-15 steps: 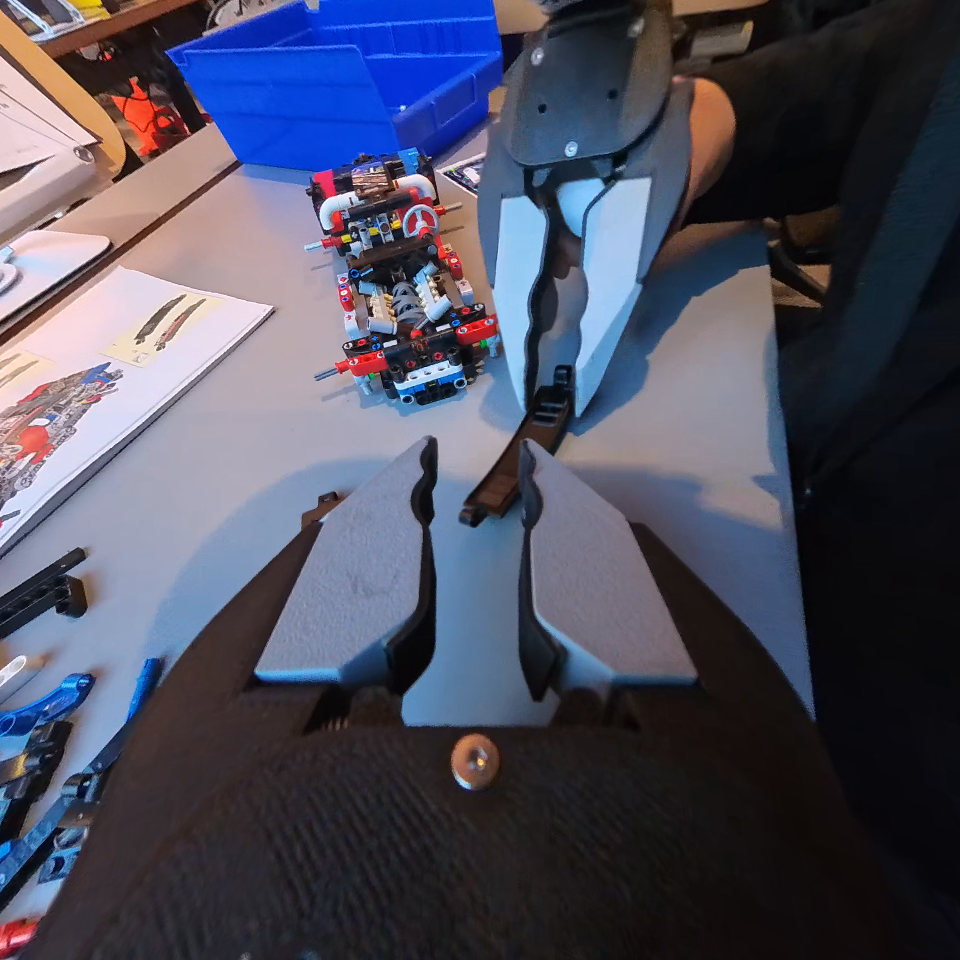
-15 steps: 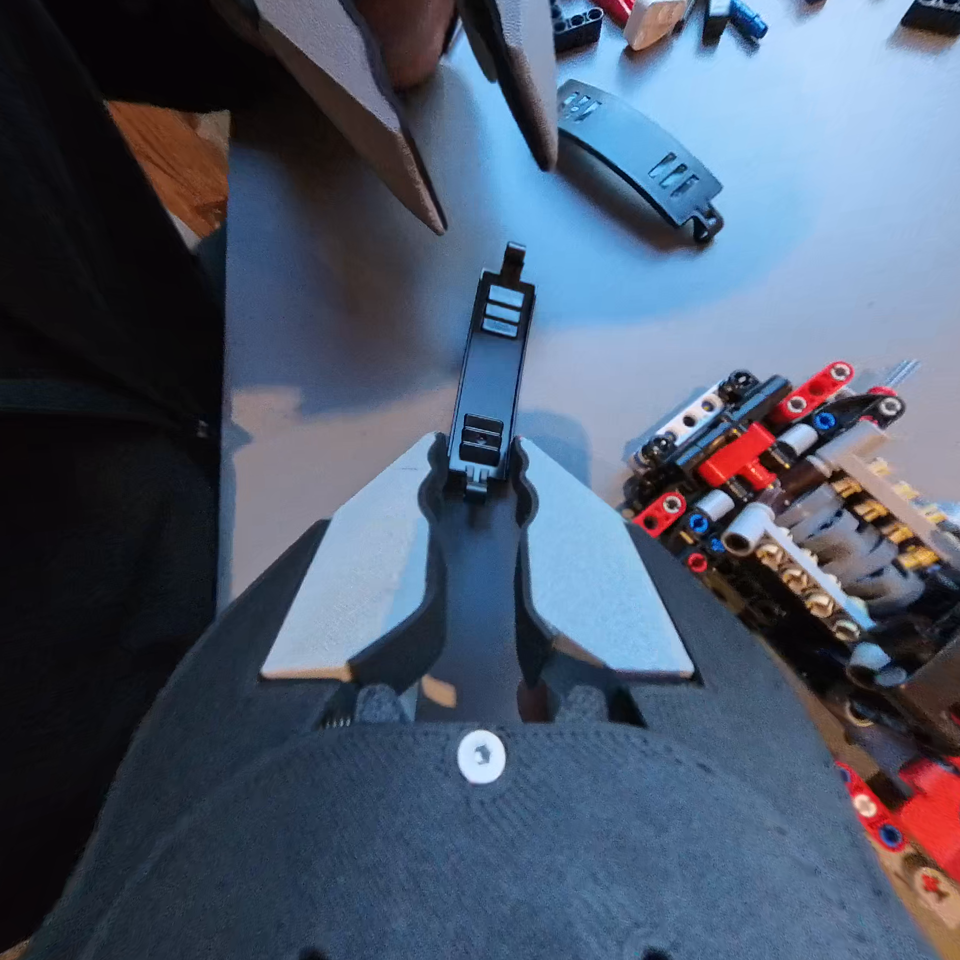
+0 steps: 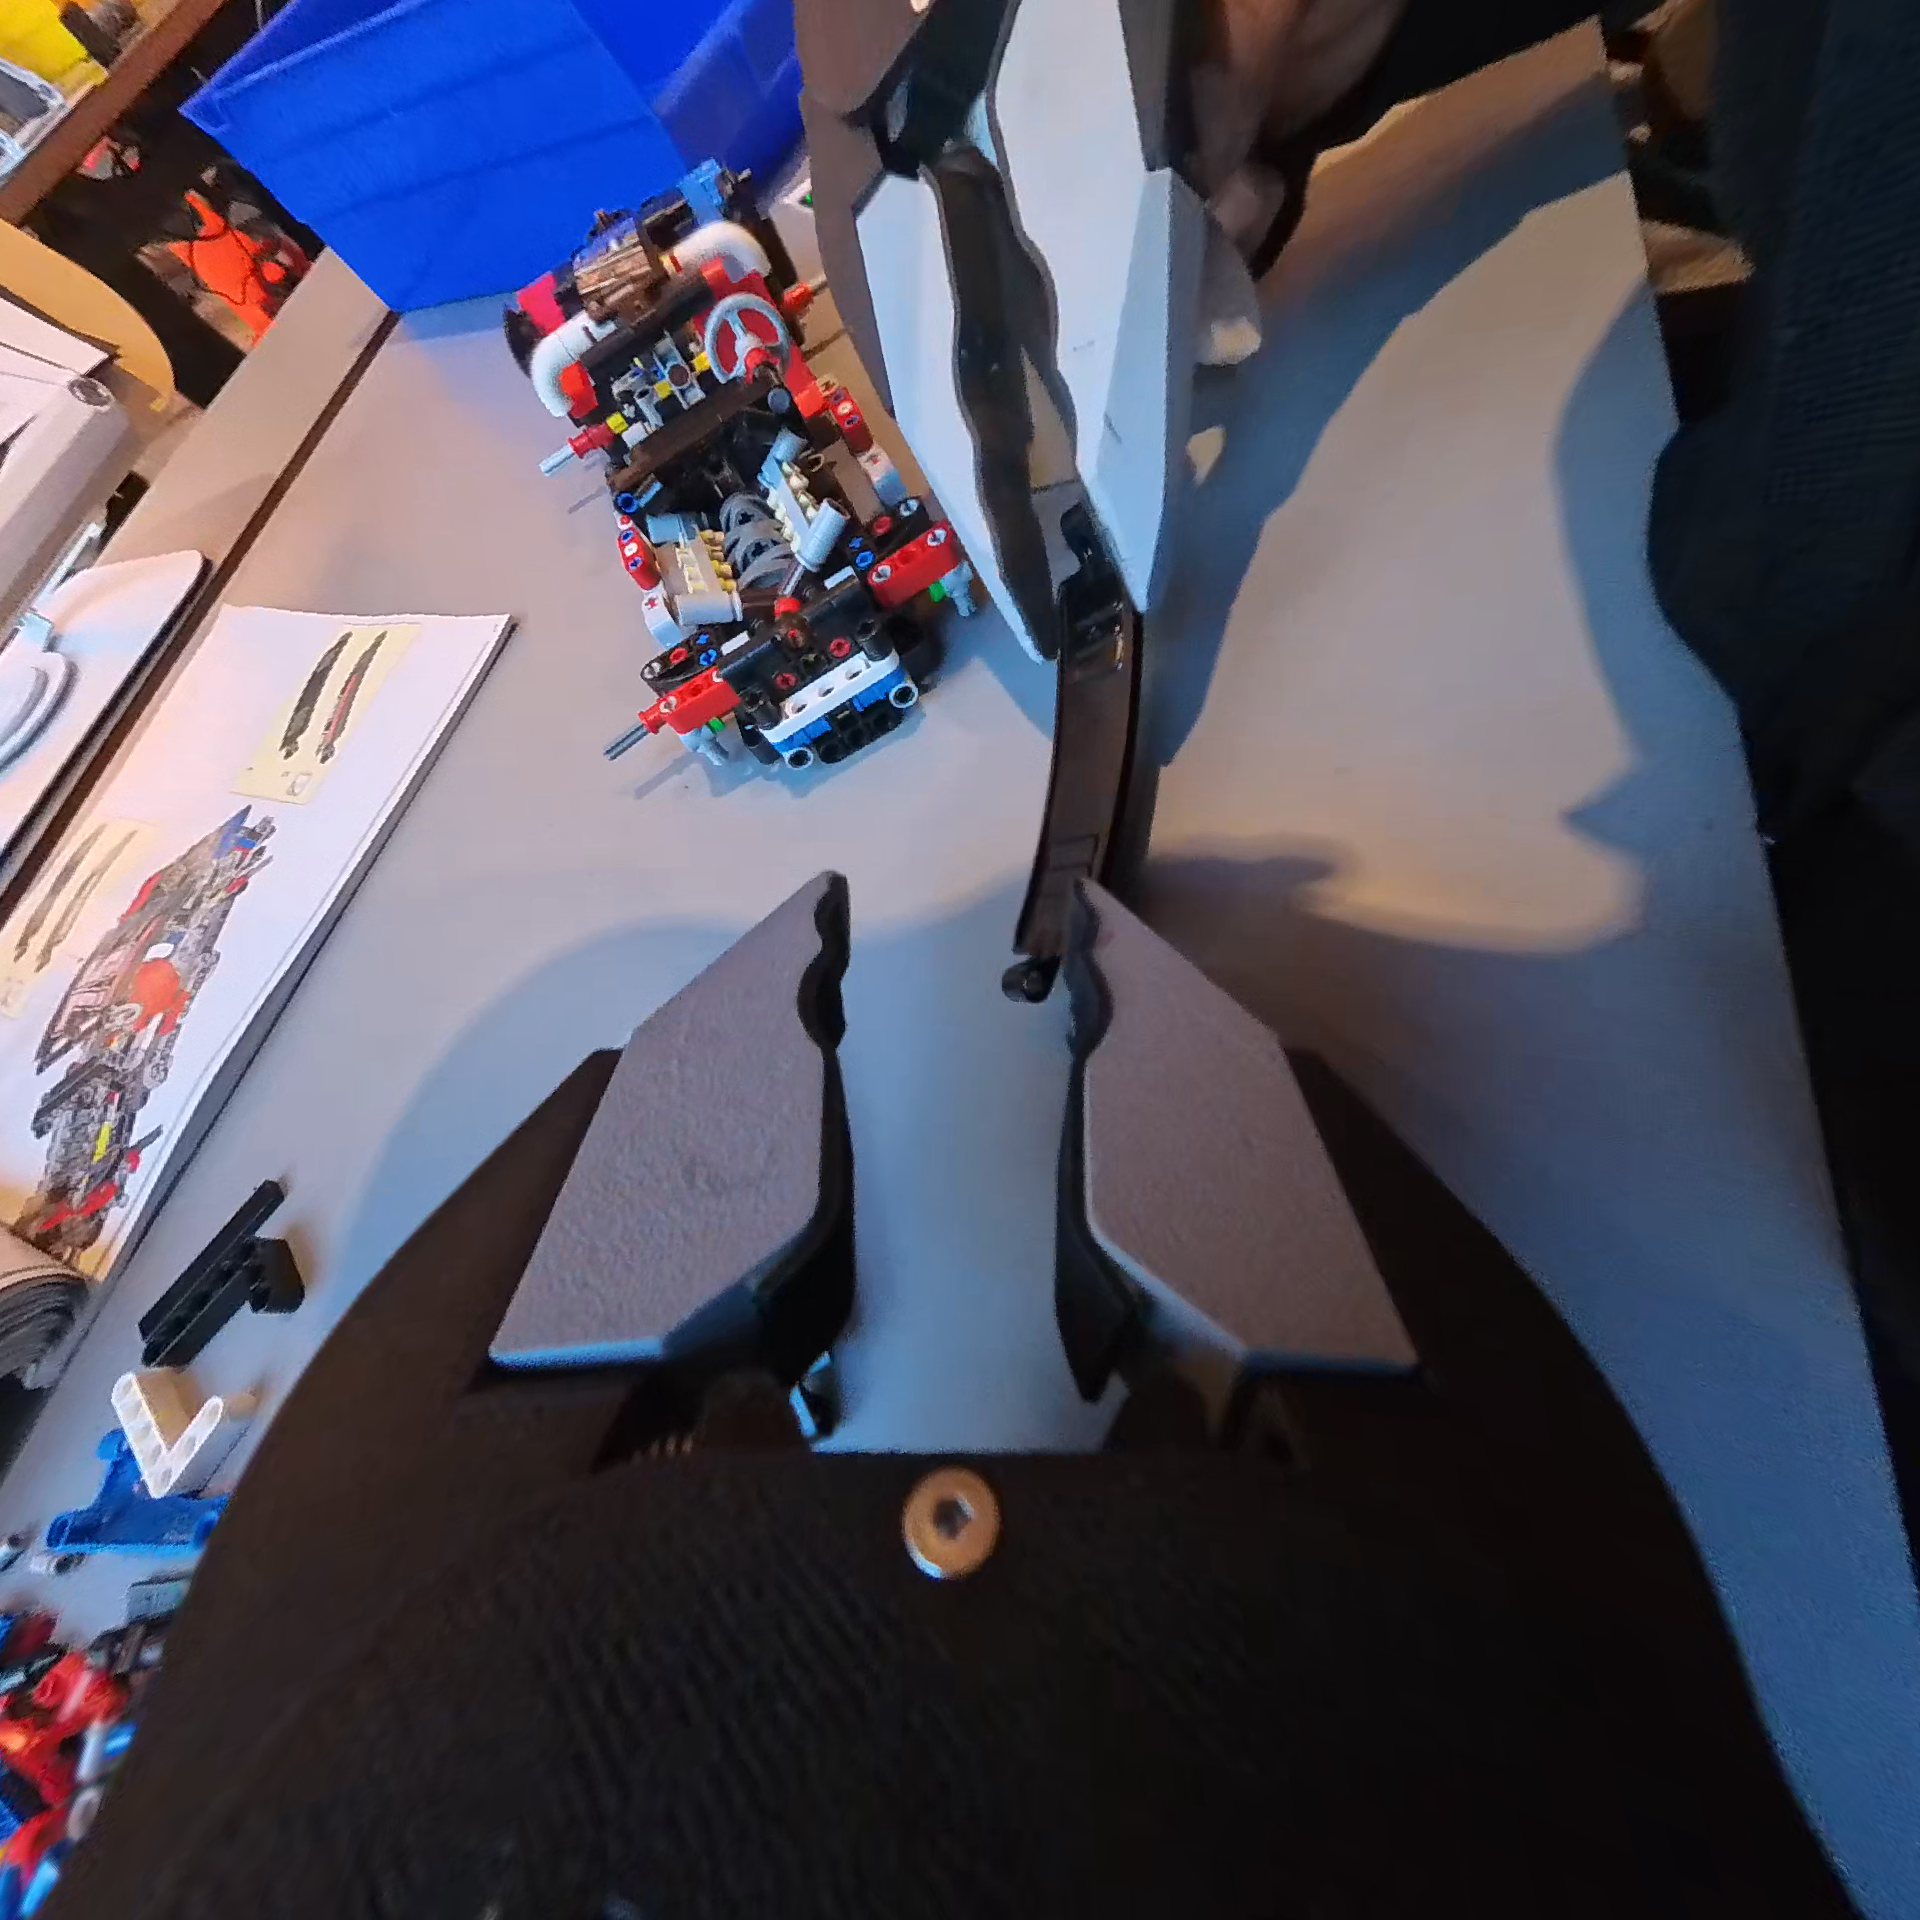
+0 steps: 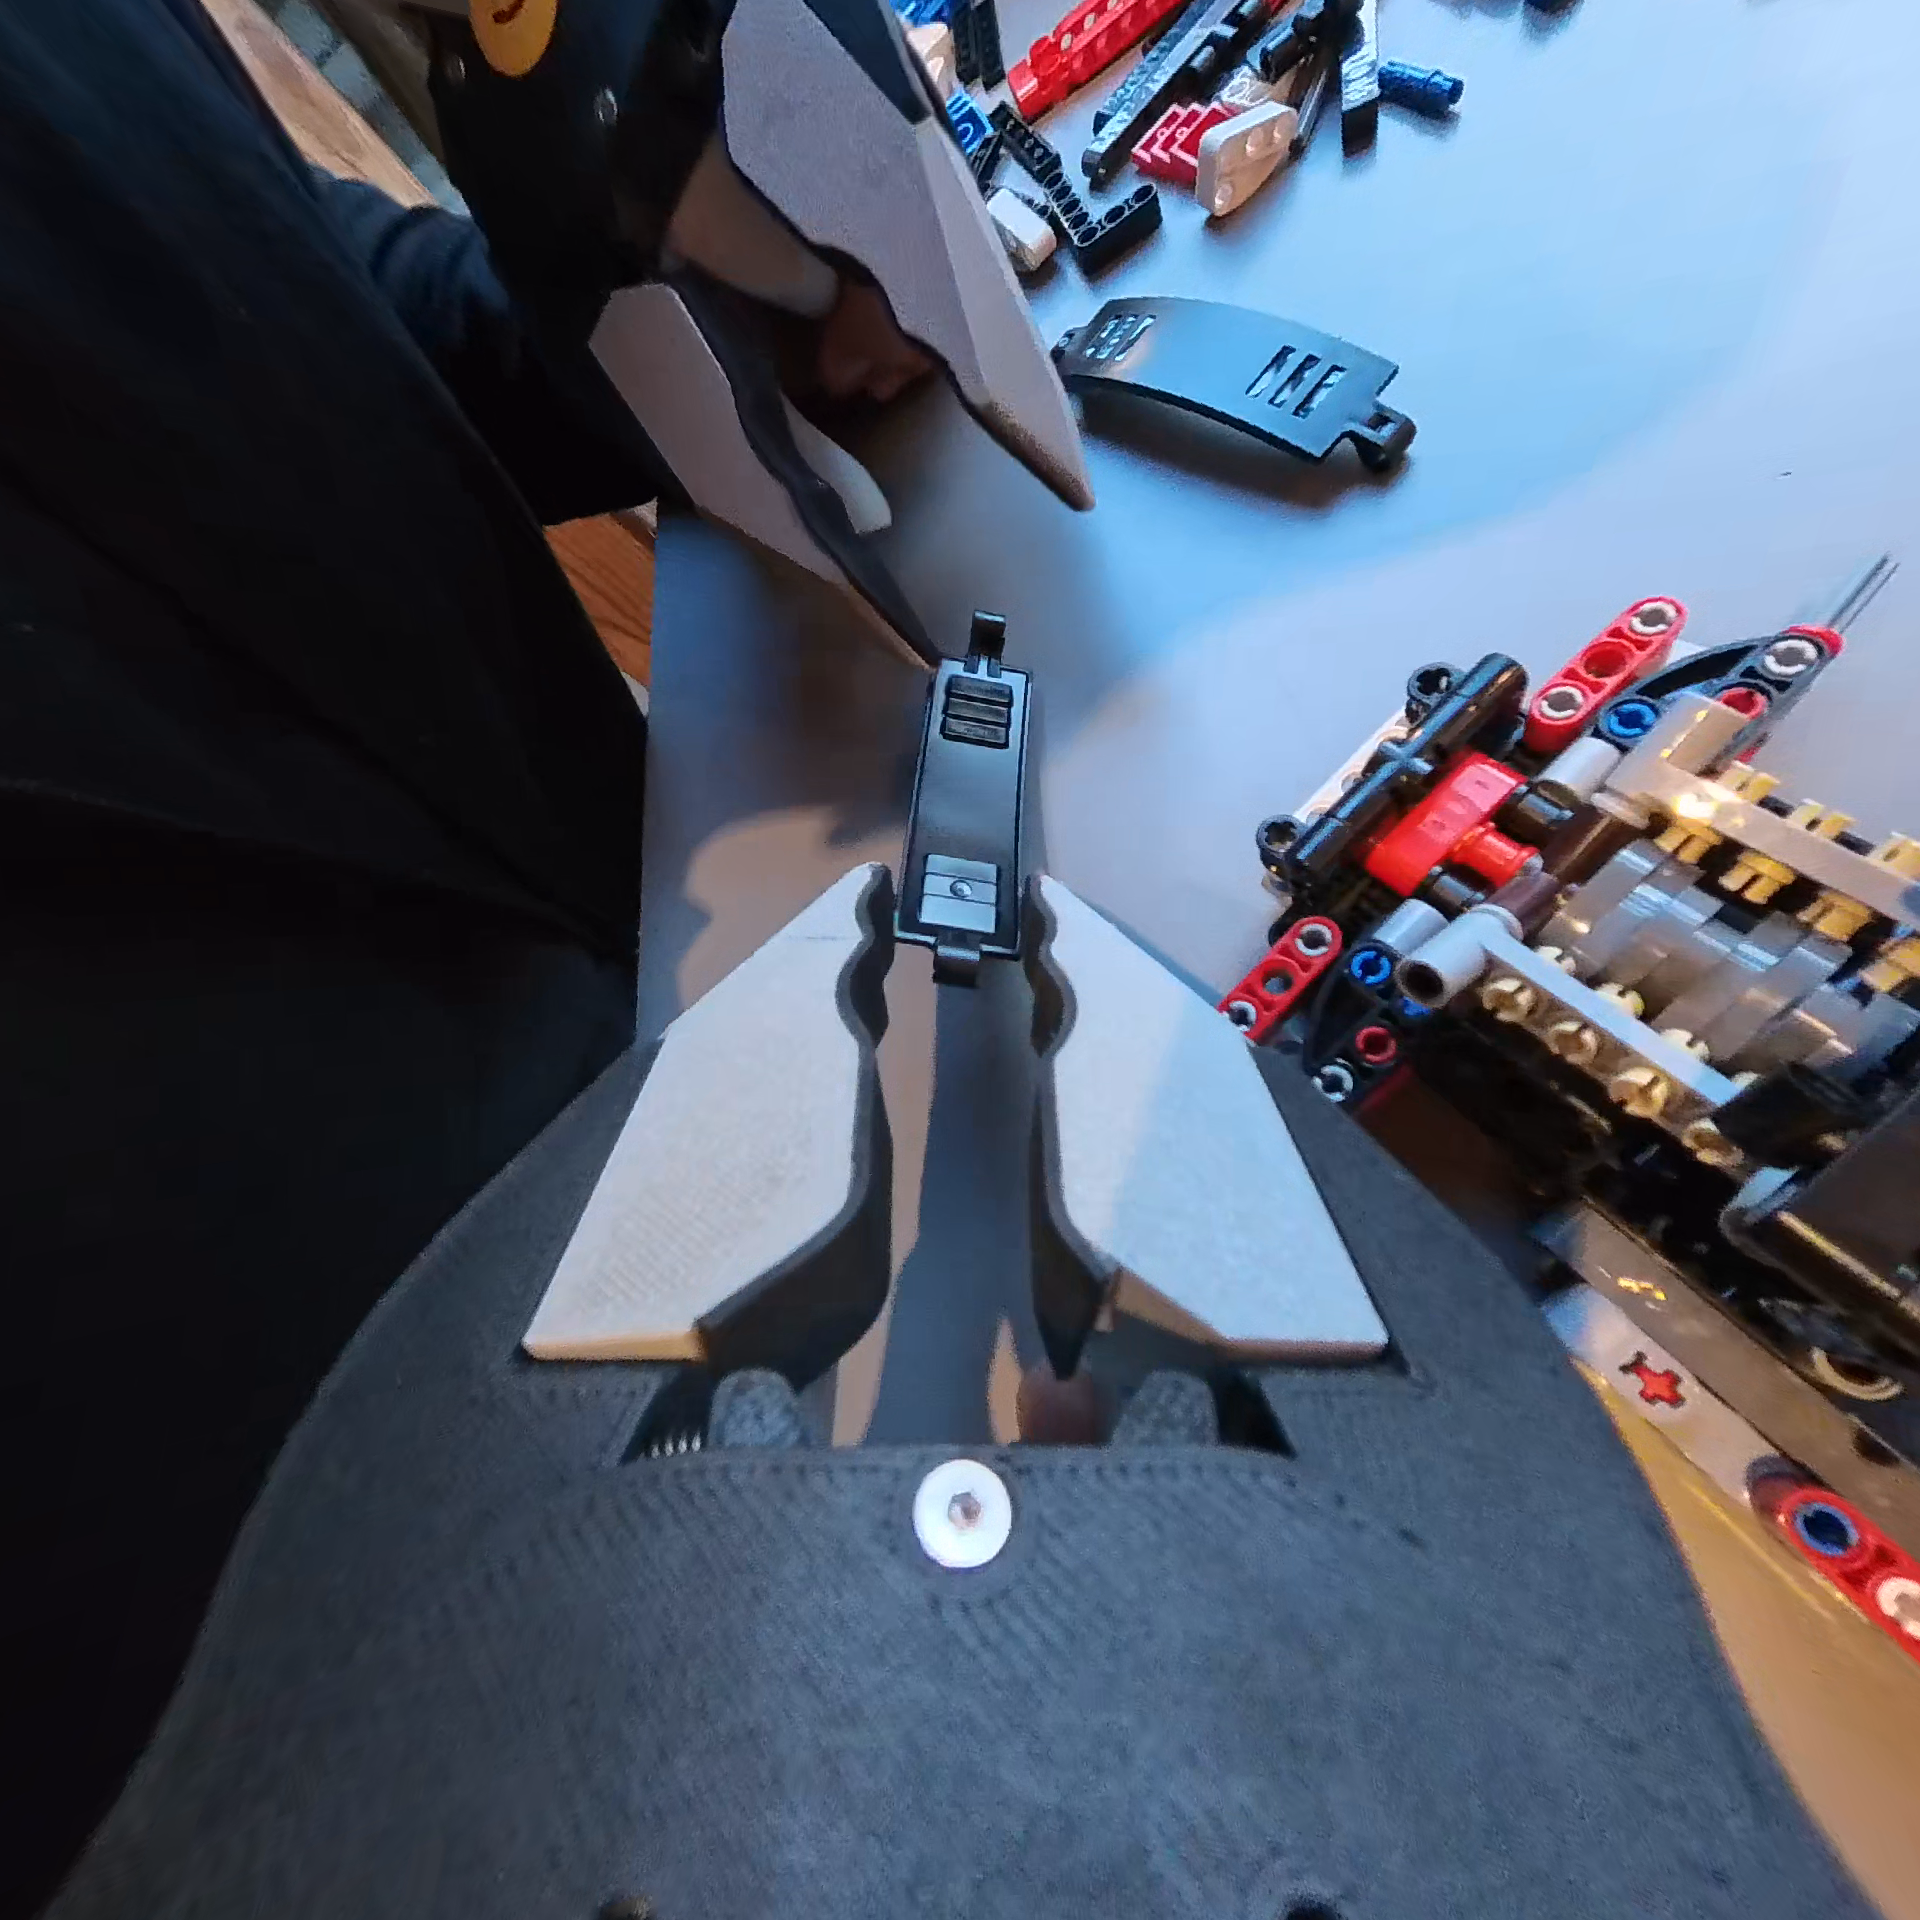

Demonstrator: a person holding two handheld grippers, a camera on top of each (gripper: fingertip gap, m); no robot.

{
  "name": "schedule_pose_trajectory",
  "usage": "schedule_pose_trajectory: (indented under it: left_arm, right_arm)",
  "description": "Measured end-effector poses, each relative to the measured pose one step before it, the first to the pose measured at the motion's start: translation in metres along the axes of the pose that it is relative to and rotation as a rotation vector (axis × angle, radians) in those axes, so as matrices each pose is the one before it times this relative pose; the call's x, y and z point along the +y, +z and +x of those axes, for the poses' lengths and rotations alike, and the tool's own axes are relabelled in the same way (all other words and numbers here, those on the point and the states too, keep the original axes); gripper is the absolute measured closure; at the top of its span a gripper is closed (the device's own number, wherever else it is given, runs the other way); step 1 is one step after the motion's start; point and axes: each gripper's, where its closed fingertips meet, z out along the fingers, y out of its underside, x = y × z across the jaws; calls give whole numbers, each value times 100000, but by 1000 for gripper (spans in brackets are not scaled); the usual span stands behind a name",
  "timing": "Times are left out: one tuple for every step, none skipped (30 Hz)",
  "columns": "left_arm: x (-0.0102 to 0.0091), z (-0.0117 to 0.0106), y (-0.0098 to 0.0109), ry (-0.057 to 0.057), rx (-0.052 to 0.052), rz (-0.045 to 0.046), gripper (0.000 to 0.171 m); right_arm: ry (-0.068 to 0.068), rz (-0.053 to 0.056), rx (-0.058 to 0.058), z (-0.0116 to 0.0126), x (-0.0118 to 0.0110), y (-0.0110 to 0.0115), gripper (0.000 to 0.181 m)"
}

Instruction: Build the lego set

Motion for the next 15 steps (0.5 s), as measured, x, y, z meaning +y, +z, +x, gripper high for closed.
schedule_pose_trajectory:
  left_arm:
    - [104, 71, 106, 860, -12, -951, 133]
    - [107, 75, 106, 888, -47, -937, 134]
    - [95, 73, 105, 1020, -54, -875, 136]
    - [76, 94, 111, 1124, 54, -807, 138]
    - [76, 106, 109, 1075, 120, -829, 140]
    - [88, 106, 107, 994, 85, -836, 141]
    - [60, 98, 95, 1046, 169, -667, 144]
    - [38, 125, 114, 1034, 392, -576, 147]
    - [76, 178, 137, 935, 893, -798, 149]
    - [99, 191, 173, 739, 1224, -1161, 152]
    - [109, 163, 163, 551, 1092, -1104, 156]
    - [90, 162, 152, 569, 1018, -1047, 161]
    - [78, 206, 120, 893, 1039, -843, 167]
    - [56, 117, 99, 1021, 277, -713, 171]
    - [18, -52, 75, 763, -970, -455, 171]
  right_arm:
    - [754, 348, -768, -51, -3, 56, 160]
    - [424, 478, -907, -110, -27, 32, 160]
    - [238, 593, -578, -63, -27, 29, 160]
    - [325, 395, -238, -13, -5, 35, 160]
    - [400, 153, -176, -6, 16, 33, 160]
    - [273, 67, -146, -6, 23, 26, 160]
    - [17, 162, -112, -24, 21, 37, 160]
    - [-14, 258, -126, -29, 3, 14, 160]
    - [123, 236, -359, -56, 4, 21, 160]
    - [127, 274, -491, -79, -8, 18, 160]
    - [87, 267, -303, -45, 0, 23, 160]
    - [31, 38, -9, -31, 34, 15, 160]
    - [-217, -75, 337, 20, 51, -1, 160]
    - [-446, -48, 631, 52, 59, -11, 160]
    - [-396, 10, 534, 53, 38, -9, 160]
